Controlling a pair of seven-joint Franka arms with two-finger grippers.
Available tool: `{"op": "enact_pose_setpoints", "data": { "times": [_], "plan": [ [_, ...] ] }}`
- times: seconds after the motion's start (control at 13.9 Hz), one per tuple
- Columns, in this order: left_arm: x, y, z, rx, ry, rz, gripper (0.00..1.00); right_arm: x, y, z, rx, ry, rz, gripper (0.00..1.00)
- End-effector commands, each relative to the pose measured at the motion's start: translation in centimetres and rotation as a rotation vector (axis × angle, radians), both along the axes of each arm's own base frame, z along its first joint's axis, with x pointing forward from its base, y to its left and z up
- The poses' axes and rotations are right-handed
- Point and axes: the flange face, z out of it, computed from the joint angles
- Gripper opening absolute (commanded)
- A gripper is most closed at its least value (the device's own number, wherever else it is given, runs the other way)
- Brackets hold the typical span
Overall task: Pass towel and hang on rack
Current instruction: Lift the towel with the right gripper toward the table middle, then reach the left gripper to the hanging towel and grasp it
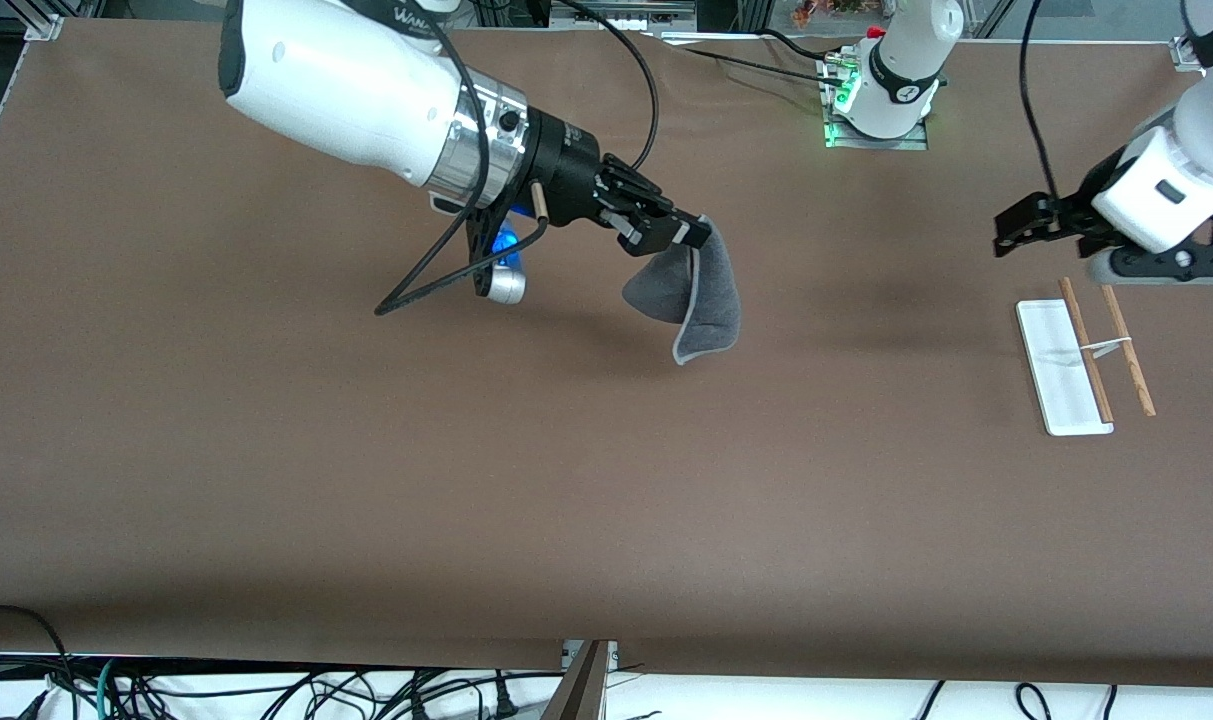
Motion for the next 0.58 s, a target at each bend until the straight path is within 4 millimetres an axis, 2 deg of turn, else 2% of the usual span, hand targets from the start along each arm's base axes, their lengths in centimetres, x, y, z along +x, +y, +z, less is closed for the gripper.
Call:
{"op": "enact_pose_setpoints", "data": {
  "times": [0.0, 0.14, 0.22, 0.36, 0.5],
  "plan": [
    [1.6, -2.1, -0.5, -0.139, 0.034, -0.019, 1.0, 0.0, 0.4, 0.9, 0.039, 0.007, -0.021, 0.0],
    [2.6, -3.3, -1.3, -0.24, 0.064, -0.015, 1.0, 0.0, 0.3, 1.1, 0.055, 0.02, -0.024, 0.0],
    [2.6, -4.8, -2.0, -0.259, 0.087, -0.042, 1.0, 0.0, 0.3, 1.1, 0.058, 0.023, -0.024, 0.0],
    [3.1, -7.3, -3.9, -0.359, 0.104, -0.183, 1.0, 0.0, 0.3, 1.1, 0.058, 0.023, -0.024, 0.0],
    [4.4, -8.8, -6.9, -0.539, 0.149, -0.2, 1.0, 0.0, 0.3, 1.1, 0.058, 0.024, -0.022, 0.0]
  ]
}}
